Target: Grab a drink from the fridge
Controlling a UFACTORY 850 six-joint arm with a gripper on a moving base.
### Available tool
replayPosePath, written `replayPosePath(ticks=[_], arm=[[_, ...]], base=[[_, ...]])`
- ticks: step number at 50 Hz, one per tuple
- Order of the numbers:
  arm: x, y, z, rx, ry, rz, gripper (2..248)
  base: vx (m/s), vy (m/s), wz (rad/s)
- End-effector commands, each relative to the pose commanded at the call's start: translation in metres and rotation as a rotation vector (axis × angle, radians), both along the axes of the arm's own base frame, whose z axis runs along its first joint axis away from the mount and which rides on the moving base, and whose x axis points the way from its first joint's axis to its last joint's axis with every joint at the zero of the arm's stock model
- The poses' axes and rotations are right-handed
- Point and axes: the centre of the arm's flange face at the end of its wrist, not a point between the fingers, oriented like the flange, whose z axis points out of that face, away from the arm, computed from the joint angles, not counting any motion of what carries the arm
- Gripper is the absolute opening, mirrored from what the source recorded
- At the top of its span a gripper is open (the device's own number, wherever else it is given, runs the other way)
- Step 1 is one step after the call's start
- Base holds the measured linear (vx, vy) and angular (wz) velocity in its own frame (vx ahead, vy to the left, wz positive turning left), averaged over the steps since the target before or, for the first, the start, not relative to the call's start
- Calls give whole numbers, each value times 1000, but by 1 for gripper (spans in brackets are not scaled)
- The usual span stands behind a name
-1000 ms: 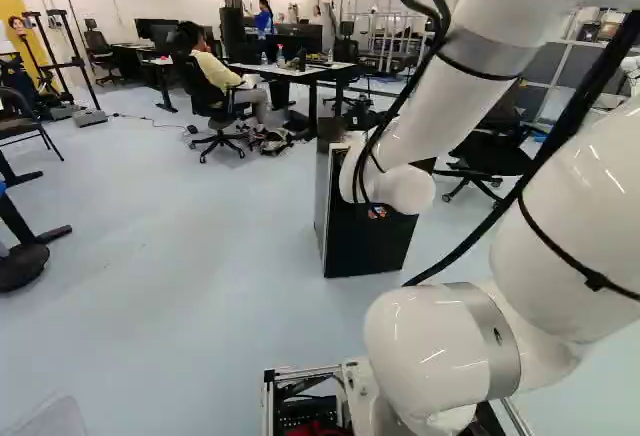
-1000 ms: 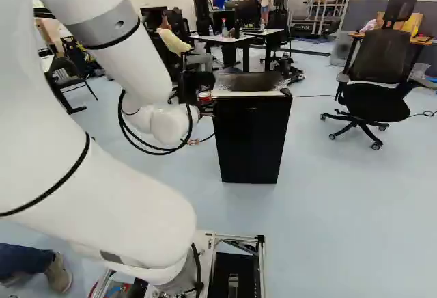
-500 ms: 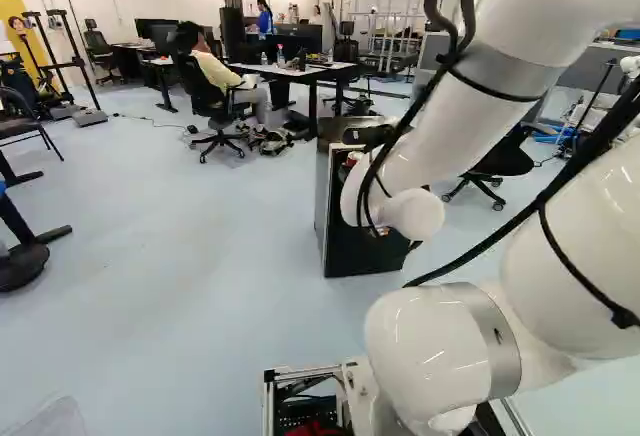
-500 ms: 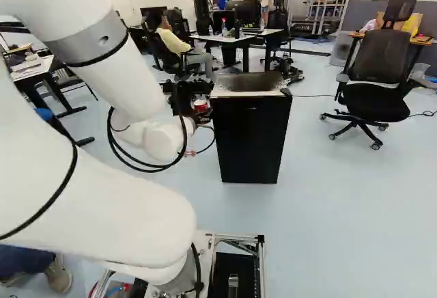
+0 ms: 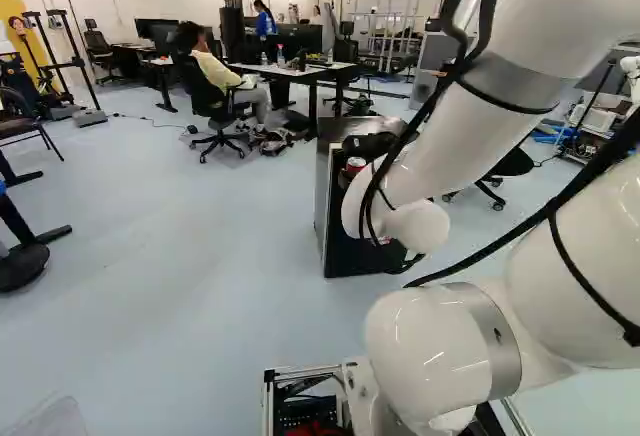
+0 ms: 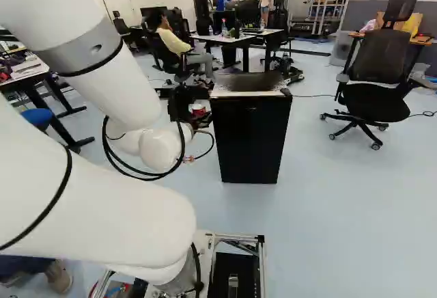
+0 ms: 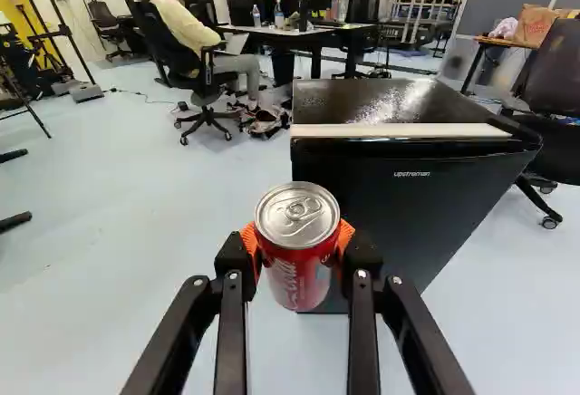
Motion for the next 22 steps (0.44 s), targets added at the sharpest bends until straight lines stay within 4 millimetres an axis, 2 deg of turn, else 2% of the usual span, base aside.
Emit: replayPosePath(ticks=[22], arm=[[0,0,0,0,0,0,100]], base=[[0,0,0]])
